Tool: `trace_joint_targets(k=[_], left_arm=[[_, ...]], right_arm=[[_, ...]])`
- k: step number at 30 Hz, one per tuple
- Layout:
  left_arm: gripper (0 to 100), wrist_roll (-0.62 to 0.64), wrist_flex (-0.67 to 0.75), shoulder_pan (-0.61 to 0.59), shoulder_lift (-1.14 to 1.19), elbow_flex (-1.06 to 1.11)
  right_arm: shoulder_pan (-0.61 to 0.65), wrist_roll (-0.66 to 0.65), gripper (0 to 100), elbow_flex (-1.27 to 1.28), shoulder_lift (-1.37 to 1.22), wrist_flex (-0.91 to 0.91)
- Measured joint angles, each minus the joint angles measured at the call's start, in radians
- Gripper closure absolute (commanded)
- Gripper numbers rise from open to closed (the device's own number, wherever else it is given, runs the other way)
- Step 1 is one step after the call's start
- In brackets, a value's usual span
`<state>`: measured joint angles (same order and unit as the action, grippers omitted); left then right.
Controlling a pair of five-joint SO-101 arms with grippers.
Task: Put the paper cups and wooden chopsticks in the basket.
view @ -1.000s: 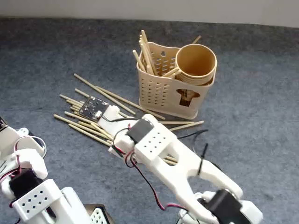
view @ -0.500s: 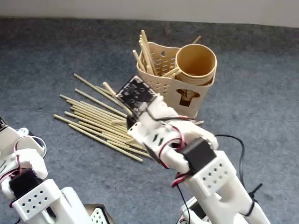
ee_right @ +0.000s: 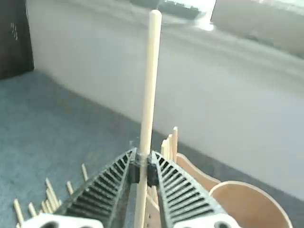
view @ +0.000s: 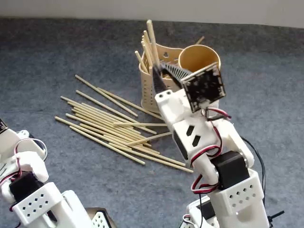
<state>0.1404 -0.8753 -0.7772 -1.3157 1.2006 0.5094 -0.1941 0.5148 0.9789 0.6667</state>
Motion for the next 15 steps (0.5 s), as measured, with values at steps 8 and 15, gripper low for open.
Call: trace_joint_targets(k=[8,15], left_arm=[[99,0.000,0.000,0.002,0.000,0.000],[99,0.000,0.000,0.002,0.000,0.000]], right_arm=[[-0.006,0.003,99.5,0.000,0.000,-0.341],[-0.006,0.003,99.5,0.037,-0.014,-0.534]])
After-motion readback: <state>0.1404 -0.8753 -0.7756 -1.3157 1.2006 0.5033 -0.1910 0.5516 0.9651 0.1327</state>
